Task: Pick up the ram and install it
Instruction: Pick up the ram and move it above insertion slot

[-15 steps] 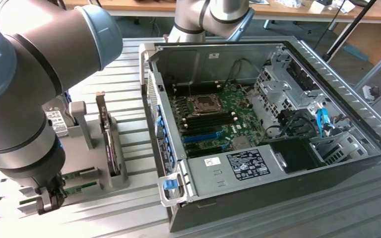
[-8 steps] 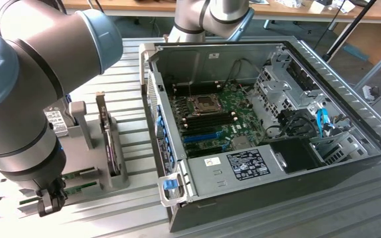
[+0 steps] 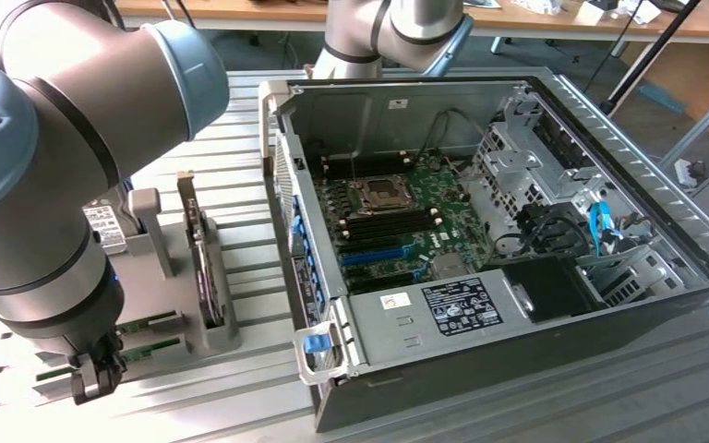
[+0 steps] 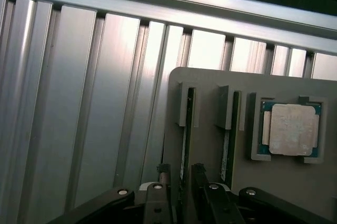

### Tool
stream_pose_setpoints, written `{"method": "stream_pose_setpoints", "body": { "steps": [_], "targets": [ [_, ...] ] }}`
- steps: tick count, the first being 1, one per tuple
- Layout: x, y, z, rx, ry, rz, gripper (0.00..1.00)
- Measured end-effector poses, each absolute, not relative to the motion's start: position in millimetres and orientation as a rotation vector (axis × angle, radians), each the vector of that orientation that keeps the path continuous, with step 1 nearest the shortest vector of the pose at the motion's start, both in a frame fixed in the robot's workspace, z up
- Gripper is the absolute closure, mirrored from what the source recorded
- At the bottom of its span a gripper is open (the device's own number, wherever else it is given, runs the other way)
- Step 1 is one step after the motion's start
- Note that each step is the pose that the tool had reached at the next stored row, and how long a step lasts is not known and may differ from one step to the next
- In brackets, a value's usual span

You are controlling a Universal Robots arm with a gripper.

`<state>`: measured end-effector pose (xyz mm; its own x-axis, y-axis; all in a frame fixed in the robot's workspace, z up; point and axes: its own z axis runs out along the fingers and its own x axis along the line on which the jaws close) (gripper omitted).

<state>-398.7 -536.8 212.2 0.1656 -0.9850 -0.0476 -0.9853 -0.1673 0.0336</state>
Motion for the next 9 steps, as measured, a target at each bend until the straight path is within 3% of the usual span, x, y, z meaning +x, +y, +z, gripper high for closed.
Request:
{"method": "stream_pose_setpoints", "body": {
  "steps": [9],
  "targets": [
    [-398.7, -536.8, 212.1, -2.395, 2.024, 0.091, 0.71]
  ]
}}
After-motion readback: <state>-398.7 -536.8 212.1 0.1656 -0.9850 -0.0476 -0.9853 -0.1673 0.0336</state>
